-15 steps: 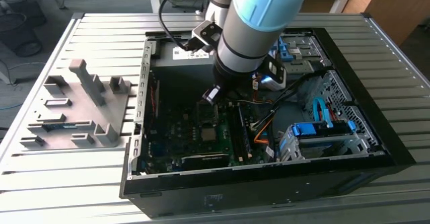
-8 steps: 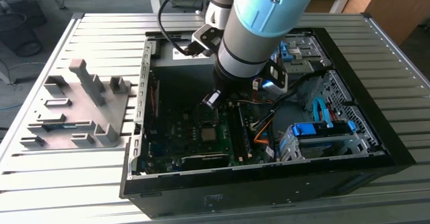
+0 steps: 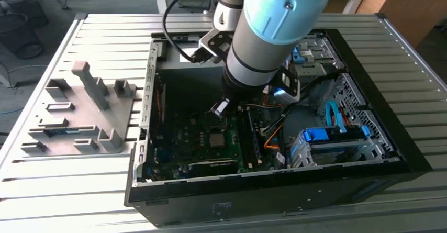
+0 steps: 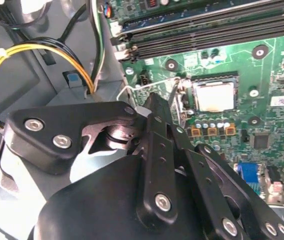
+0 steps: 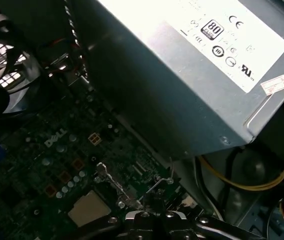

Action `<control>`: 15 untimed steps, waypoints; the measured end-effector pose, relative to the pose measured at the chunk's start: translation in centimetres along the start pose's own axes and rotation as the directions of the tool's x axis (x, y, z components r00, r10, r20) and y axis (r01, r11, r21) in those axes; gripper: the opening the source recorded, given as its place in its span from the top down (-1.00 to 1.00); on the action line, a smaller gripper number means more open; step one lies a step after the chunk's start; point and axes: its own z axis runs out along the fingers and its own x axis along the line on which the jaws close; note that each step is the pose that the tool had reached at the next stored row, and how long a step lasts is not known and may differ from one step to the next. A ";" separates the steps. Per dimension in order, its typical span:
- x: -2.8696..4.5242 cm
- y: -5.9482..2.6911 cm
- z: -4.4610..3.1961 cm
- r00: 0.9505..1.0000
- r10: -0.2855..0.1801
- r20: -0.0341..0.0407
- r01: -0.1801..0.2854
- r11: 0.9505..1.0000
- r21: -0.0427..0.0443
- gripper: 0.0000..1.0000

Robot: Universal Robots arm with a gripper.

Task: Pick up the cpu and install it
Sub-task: 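Close the cpu cover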

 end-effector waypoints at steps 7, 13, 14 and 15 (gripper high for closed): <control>0.97 -0.81 -0.35 1.000 -0.002 -0.001 0.002 1.000 0.000 0.80; 1.39 -1.18 -0.50 1.000 -0.002 -0.001 0.002 1.000 0.000 0.80; 1.40 -1.19 -0.50 1.000 -0.002 -0.001 0.002 1.000 0.000 0.80; 1.39 -1.20 -0.48 1.000 -0.002 -0.002 0.002 1.000 0.001 0.80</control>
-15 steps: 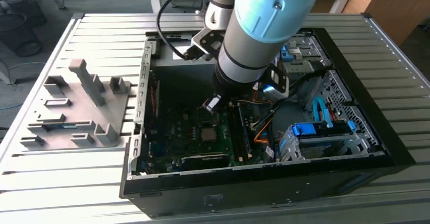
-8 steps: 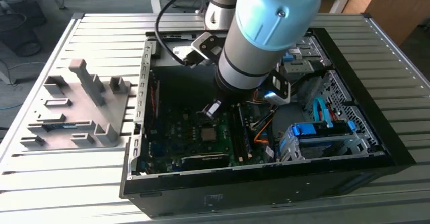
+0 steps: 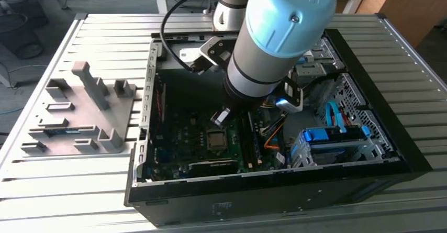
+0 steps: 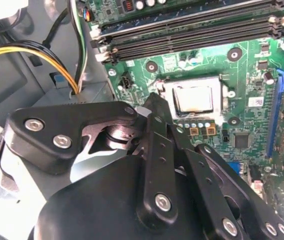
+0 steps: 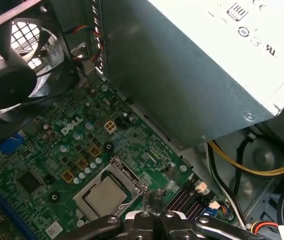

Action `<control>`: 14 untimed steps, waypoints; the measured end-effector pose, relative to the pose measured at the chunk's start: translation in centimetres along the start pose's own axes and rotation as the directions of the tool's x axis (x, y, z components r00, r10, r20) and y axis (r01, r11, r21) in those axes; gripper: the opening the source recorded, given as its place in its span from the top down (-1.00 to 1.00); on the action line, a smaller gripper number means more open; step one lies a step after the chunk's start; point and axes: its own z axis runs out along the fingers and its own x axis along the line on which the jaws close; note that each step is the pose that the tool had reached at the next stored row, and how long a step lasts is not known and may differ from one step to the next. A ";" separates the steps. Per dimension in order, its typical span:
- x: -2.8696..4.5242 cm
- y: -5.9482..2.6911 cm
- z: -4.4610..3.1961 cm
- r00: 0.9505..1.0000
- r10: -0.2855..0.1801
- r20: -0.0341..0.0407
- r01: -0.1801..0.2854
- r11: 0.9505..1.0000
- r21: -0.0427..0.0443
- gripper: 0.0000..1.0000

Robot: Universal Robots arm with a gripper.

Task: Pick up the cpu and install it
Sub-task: 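Close the cpu cover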

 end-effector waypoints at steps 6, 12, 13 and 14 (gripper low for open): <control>-0.06 -0.14 0.10 1.000 0.002 -0.013 -0.001 1.000 0.008 0.80; -0.55 -0.46 0.36 0.999 0.006 -0.052 -0.004 0.999 0.035 0.80; -0.69 -0.34 0.44 0.998 0.008 -0.065 -0.005 0.999 0.048 0.80; -0.84 -0.21 0.50 0.997 0.011 -0.078 -0.006 0.998 0.060 0.80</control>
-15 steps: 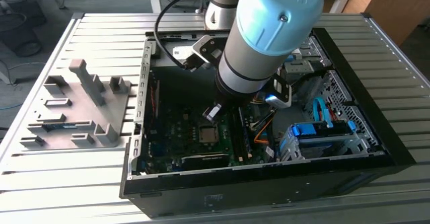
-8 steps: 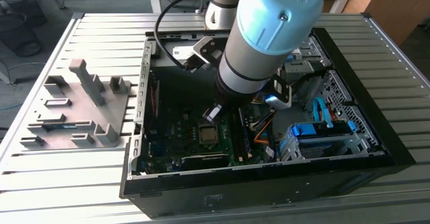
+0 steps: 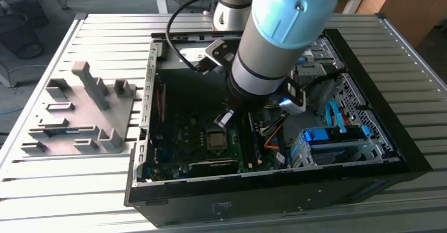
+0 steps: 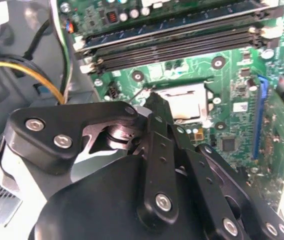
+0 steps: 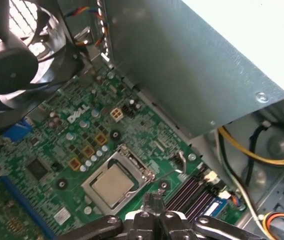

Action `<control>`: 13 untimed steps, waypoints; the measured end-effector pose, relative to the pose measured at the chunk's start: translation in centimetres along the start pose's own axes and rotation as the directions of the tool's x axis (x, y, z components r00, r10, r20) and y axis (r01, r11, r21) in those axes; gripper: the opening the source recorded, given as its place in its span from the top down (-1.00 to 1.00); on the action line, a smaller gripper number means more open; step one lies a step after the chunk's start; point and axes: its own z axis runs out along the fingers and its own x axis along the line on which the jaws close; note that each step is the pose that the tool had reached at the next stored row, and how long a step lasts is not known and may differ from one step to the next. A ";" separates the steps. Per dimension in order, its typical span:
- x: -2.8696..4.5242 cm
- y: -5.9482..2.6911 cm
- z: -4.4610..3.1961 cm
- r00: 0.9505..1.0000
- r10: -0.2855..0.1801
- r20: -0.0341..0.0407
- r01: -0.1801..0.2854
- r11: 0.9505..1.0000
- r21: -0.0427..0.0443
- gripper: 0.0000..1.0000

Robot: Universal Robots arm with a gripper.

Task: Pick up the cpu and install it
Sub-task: 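Close the cpu cover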

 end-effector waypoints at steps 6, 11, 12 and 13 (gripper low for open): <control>-0.77 0.70 0.20 0.999 0.006 -0.035 -0.005 0.999 0.034 0.80; -1.15 1.05 0.31 0.998 0.012 -0.061 -0.009 0.998 0.059 0.80; -1.16 1.05 0.31 0.998 0.012 -0.061 -0.009 0.998 0.059 0.80; -1.15 1.05 0.31 0.998 0.012 -0.061 -0.009 0.998 0.059 0.80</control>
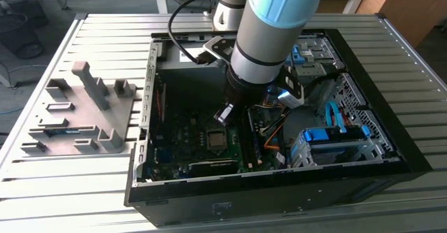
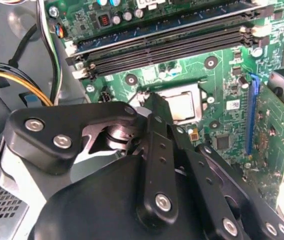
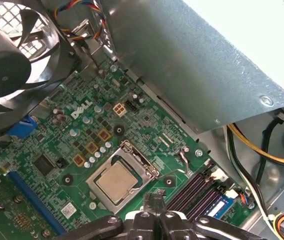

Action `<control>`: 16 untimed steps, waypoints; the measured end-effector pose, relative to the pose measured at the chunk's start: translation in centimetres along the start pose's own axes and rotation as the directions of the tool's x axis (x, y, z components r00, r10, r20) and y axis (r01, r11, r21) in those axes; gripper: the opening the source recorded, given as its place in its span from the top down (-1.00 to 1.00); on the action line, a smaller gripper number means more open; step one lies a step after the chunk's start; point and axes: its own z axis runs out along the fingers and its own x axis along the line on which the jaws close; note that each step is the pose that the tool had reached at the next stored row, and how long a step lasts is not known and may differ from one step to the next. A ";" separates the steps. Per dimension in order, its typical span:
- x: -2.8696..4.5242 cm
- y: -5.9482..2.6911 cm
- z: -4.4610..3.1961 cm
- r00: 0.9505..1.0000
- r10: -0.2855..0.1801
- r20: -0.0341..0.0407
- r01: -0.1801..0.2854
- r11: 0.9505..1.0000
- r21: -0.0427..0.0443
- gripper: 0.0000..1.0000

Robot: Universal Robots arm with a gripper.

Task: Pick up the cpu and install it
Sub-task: 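Close the cpu cover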

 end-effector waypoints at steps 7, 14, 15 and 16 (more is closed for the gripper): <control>0.01 -0.01 0.10 0.999 -0.008 0.049 0.004 0.998 0.065 0.80; 0.01 0.00 0.10 0.998 -0.009 0.056 0.005 0.997 0.072 0.80; 0.01 0.00 0.10 0.998 -0.009 0.057 0.005 0.997 0.073 0.80; 0.01 0.00 0.10 0.998 -0.009 0.058 0.005 0.997 0.075 0.80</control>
